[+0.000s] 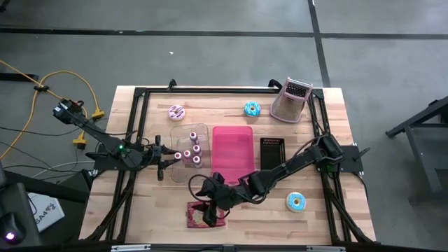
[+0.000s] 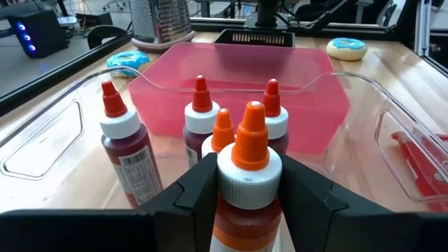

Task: Pick & Place Food Item
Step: Put the orange food coloring bottle into the transparent bin

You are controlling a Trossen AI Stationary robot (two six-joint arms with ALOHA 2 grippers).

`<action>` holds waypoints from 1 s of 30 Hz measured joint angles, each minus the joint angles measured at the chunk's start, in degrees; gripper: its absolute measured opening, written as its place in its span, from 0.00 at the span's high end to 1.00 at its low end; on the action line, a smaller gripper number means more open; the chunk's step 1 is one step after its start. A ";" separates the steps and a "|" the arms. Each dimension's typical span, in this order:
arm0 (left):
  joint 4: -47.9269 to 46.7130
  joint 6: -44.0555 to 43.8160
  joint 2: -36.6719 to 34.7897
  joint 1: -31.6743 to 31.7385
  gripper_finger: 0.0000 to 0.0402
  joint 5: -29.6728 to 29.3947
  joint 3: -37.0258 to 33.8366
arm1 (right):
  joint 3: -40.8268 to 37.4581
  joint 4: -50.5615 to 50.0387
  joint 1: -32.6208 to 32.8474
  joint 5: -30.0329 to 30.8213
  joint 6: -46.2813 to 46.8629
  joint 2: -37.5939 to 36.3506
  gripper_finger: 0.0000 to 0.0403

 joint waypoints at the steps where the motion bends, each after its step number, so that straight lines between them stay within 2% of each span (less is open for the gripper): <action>1: 0.01 -0.03 0.00 0.00 0.68 0.01 0.00 | 0.00 0.02 0.00 0.00 0.00 0.00 0.47; 25: 0.05 -2.70 0.01 0.02 0.68 0.03 0.00 | 0.00 0.04 0.00 -0.20 0.20 0.01 0.47; 30: 0.06 -2.81 0.63 0.02 0.65 0.01 0.02 | 0.00 0.04 0.02 -0.22 0.20 0.00 0.47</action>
